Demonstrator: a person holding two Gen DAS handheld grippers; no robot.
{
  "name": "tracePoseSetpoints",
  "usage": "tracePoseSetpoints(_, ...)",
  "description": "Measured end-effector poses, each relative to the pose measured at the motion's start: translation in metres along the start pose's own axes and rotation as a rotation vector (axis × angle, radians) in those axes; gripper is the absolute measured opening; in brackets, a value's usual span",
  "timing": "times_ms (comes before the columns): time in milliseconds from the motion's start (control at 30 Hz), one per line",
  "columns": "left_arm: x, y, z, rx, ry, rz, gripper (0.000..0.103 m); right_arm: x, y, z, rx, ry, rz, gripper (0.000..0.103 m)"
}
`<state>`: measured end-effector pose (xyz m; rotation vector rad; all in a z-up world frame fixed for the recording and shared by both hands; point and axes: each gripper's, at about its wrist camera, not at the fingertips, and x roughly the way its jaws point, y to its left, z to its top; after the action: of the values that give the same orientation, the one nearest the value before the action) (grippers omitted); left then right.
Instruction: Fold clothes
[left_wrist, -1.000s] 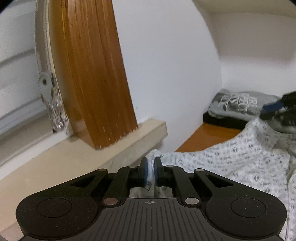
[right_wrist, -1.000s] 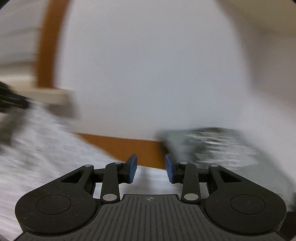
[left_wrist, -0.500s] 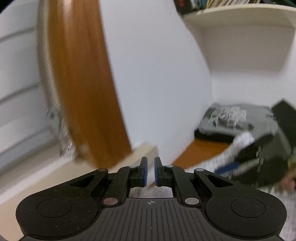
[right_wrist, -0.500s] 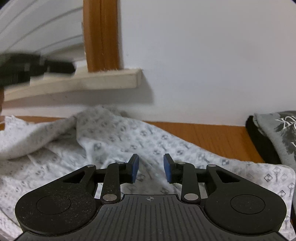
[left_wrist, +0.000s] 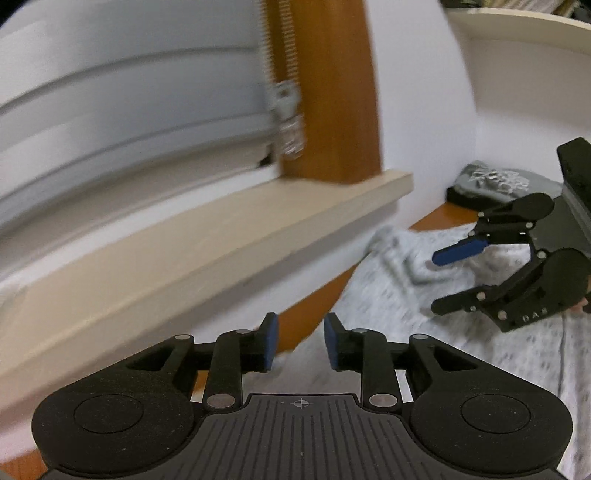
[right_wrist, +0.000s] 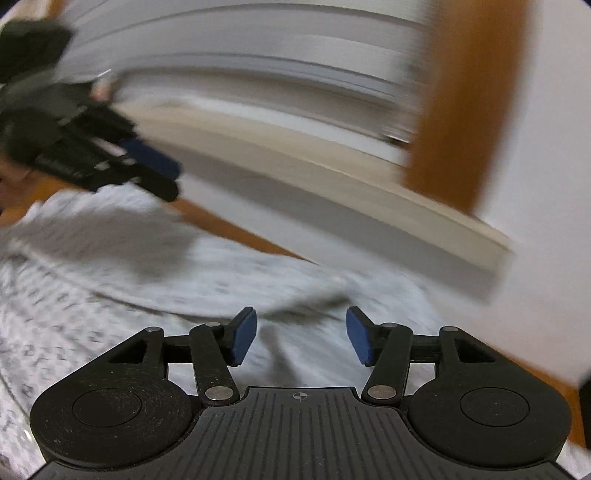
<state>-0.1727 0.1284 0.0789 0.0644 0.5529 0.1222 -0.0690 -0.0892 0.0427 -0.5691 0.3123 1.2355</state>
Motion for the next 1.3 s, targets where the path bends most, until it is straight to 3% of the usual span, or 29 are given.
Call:
tracePoseSetpoints(133,-0.016,0.026,-0.025,-0.045,0.018,0.021,0.03,0.016,0.036,0.014,-0.092,0.013,0.098,0.057)
tracePoseSetpoints(567,-0.071,0.085,-0.066,-0.105,0.028,0.042,0.03,0.034,0.133,0.047,-0.166,-0.004,0.416,0.057)
tracePoseSetpoints(700,-0.076,0.097,-0.073,-0.125,0.036,0.056,0.03,0.039,0.152,0.053,-0.199,-0.005,0.456,0.057)
tracePoseSetpoints(733,-0.076,0.099,-0.075,-0.127,0.037,0.06,0.031,0.039,0.152,0.054,-0.189,-0.006,0.461,0.054)
tracePoseSetpoints(800,-0.075,0.102,-0.077,-0.13,0.036,0.069,0.042,0.038,0.146,0.054,-0.146,0.0,0.483,0.027)
tracePoseSetpoints(833,-0.074,0.103,-0.078,-0.131,0.035,0.07,0.042,0.038,0.143,0.054,-0.124,0.001,0.488,0.006)
tracePoseSetpoints(933,-0.072,0.108,-0.08,-0.146,0.03,0.071,0.042,0.028,0.131,0.053,-0.087,-0.043,0.454,0.001)
tracePoseSetpoints(1133,-0.071,0.121,-0.082,-0.171,0.026,0.077,0.043,0.013,0.116,0.054,-0.08,-0.061,0.411,0.002)
tracePoseSetpoints(1200,-0.068,0.126,-0.084,-0.179,0.034,0.08,0.053,0.014,0.121,0.052,-0.085,-0.049,0.429,0.01)
tracePoseSetpoints(1233,-0.066,0.129,-0.085,-0.183,0.039,0.082,0.053,0.014,0.124,0.05,-0.091,-0.047,0.439,0.024)
tracePoseSetpoints(1267,-0.064,0.132,-0.087,-0.191,0.044,0.083,0.053,0.015,0.127,0.049,-0.097,-0.049,0.453,0.045)
tracePoseSetpoints(1300,-0.061,0.135,-0.088,-0.201,0.05,0.083,0.053,0.016,0.132,0.049,-0.105,-0.056,0.476,0.052)
